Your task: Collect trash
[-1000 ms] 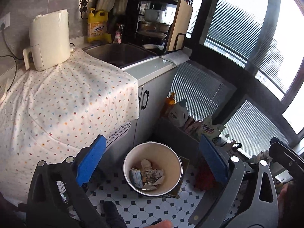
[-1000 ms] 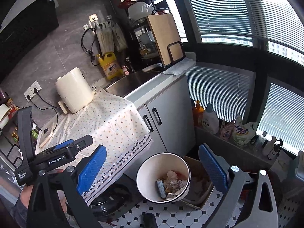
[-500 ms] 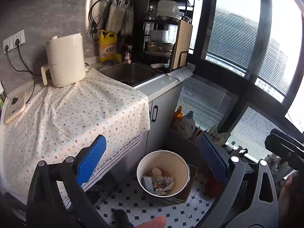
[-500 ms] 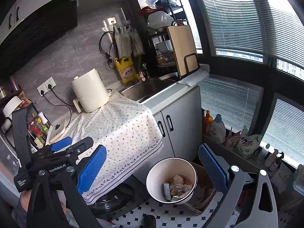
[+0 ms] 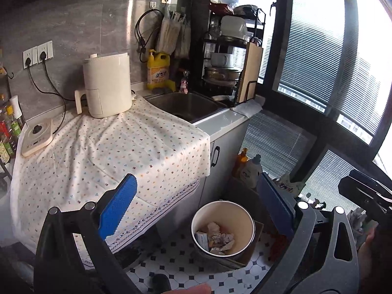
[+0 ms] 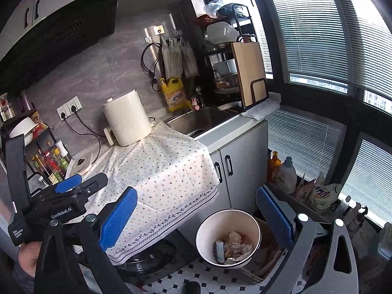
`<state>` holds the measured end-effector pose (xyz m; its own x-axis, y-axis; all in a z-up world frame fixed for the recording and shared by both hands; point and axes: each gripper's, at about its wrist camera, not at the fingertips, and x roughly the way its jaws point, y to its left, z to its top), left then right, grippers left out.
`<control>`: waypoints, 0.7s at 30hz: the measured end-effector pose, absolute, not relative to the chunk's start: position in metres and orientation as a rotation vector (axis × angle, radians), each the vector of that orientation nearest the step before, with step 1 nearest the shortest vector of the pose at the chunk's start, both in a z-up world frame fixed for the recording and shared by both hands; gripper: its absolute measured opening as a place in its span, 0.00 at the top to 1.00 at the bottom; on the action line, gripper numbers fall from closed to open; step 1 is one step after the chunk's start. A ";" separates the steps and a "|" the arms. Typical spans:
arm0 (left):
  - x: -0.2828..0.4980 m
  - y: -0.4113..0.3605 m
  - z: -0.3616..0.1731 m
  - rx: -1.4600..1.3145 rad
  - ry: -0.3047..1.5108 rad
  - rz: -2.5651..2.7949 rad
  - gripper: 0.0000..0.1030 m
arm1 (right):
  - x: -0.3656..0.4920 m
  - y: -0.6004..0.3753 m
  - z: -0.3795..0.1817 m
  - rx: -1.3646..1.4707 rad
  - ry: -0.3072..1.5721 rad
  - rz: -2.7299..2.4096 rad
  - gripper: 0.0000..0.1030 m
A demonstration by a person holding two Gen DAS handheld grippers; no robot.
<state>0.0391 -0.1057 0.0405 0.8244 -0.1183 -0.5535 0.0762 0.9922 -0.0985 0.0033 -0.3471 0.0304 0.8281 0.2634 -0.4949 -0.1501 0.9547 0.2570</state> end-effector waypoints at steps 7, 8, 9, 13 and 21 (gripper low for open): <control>0.039 -0.106 0.041 -0.068 0.594 -0.104 0.06 | 0.008 -0.344 0.028 0.206 0.559 0.236 0.08; 0.038 -0.107 0.041 -0.066 0.591 -0.103 0.06 | 0.008 -0.343 0.029 0.206 0.558 0.237 0.08; 0.039 -0.108 0.043 -0.065 0.589 -0.104 0.06 | 0.008 -0.343 0.029 0.205 0.556 0.237 0.08; 0.040 -0.109 0.045 -0.070 0.582 -0.102 0.06 | 0.010 -0.343 0.029 0.202 0.552 0.239 0.08; 0.045 -0.108 0.046 -0.076 0.580 -0.101 0.06 | 0.012 -0.342 0.033 0.194 0.550 0.243 0.08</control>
<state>0.0445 -0.1079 0.0461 0.8318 -0.1167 -0.5426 0.0739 0.9922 -0.1002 0.0125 -0.3417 0.0328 0.8248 0.2792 -0.4917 -0.1759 0.9531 0.2461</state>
